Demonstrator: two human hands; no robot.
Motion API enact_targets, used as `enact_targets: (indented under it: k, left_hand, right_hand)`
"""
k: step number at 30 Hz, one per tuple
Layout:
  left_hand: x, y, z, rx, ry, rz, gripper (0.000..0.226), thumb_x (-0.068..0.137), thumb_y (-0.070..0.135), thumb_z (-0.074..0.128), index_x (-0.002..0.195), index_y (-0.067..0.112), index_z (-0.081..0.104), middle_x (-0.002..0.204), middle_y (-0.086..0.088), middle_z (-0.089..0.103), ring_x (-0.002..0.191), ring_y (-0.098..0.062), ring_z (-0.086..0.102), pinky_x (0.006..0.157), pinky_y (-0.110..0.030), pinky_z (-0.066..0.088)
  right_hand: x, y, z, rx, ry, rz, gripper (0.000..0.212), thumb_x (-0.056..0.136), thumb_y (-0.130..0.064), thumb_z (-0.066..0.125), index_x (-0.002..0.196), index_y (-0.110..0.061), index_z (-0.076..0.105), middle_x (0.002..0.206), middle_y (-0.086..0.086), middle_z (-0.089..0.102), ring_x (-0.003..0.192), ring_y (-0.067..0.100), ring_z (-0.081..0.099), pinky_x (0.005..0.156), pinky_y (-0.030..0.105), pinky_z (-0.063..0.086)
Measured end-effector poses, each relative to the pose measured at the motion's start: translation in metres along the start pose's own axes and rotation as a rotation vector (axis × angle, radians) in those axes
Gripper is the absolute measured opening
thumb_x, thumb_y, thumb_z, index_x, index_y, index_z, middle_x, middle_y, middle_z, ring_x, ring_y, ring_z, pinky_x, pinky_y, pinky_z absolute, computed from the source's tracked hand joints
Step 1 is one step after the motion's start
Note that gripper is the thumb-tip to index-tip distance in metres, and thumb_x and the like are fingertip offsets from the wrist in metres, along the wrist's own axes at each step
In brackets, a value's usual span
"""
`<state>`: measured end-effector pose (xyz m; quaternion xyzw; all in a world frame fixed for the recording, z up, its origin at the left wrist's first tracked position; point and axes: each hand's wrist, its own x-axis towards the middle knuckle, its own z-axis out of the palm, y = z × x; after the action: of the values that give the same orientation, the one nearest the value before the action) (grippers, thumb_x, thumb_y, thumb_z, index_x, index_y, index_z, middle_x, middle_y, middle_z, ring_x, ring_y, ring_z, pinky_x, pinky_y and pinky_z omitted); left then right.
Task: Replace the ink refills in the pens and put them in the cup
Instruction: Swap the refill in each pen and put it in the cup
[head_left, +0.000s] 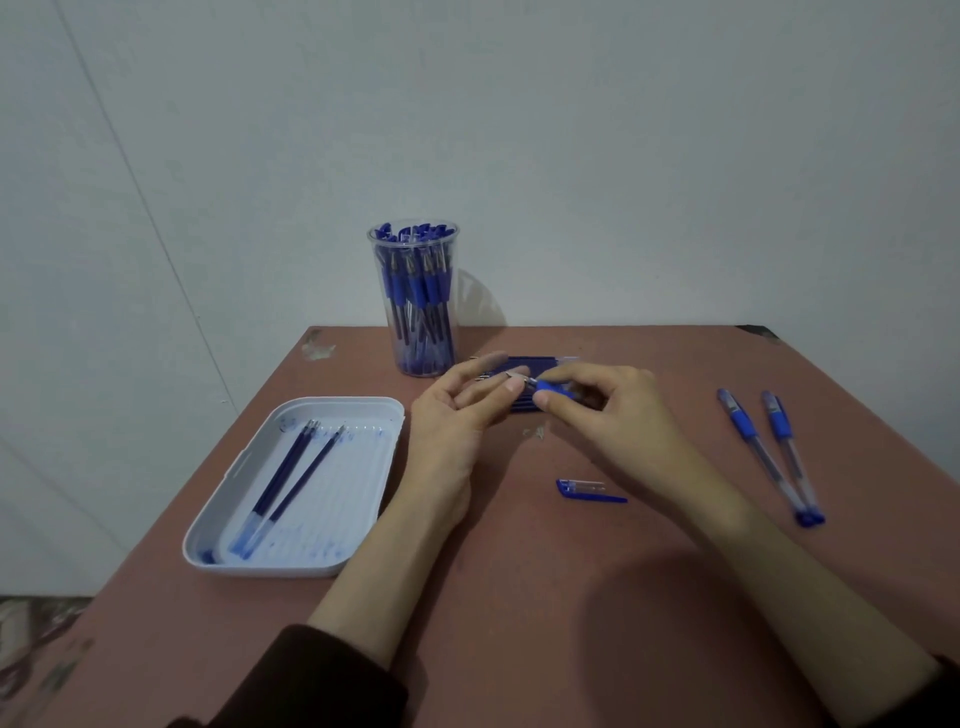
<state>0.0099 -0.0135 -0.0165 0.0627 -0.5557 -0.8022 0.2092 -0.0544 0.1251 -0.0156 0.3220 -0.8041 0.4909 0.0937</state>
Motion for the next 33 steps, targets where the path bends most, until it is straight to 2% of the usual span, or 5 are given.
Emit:
enact_targets:
  k: [8,13,21,28,33]
  left_hand:
    - [0.005,-0.007,-0.002,0.179,0.114,0.028,0.007,0.083,0.012,0.07,0.087,0.018,0.071,0.073,0.009,0.07,0.066,0.0,0.061,0.064,-0.013,0.049]
    - [0.002,-0.004,-0.002,0.141,-0.058,-0.035,0.025,0.084,0.007,0.068,0.108,0.013,0.067,0.095,-0.002,0.073,0.085,-0.009,0.069,0.072,-0.018,0.054]
    - [0.006,-0.006,-0.005,0.259,0.086,-0.018,0.01,0.082,0.024,0.071,0.08,0.014,0.071,0.07,0.006,0.066,0.062,-0.001,0.057,0.065,-0.019,0.049]
    - [-0.004,-0.013,0.0,1.137,-0.259,0.236,0.009,0.08,0.024,0.072,0.088,0.026,0.075,0.075,0.013,0.062,0.078,-0.005,0.056,0.074,-0.02,0.043]
    - [-0.004,-0.013,0.0,1.221,-0.306,0.238,0.015,0.082,0.028,0.068,0.096,0.03,0.074,0.082,0.012,0.054,0.085,-0.004,0.046,0.077,-0.021,0.037]
  right_hand:
    - [0.001,0.002,-0.012,-0.229,0.001,-0.084,0.011,0.081,-0.029,0.072,0.092,-0.031,0.073,0.085,-0.017,0.069,0.076,0.005,0.061,0.074,0.038,0.051]
    - [0.0,0.001,-0.011,-0.184,0.009,-0.076,0.01,0.081,-0.03,0.072,0.091,-0.031,0.073,0.083,-0.019,0.07,0.075,0.003,0.061,0.072,0.034,0.051]
    - [0.002,0.003,-0.014,-0.315,0.042,-0.075,0.013,0.082,-0.03,0.071,0.095,-0.031,0.072,0.084,-0.015,0.068,0.072,0.004,0.056,0.069,0.032,0.047]
    - [0.005,0.004,-0.025,-0.36,0.132,0.064,0.018,0.086,-0.032,0.067,0.102,-0.026,0.072,0.08,-0.005,0.067,0.076,0.012,0.059,0.07,0.033,0.05]
    - [0.004,0.002,-0.024,-0.358,0.107,0.093,0.02,0.087,-0.033,0.066,0.105,-0.026,0.071,0.082,-0.008,0.064,0.079,0.009,0.057,0.071,0.029,0.046]
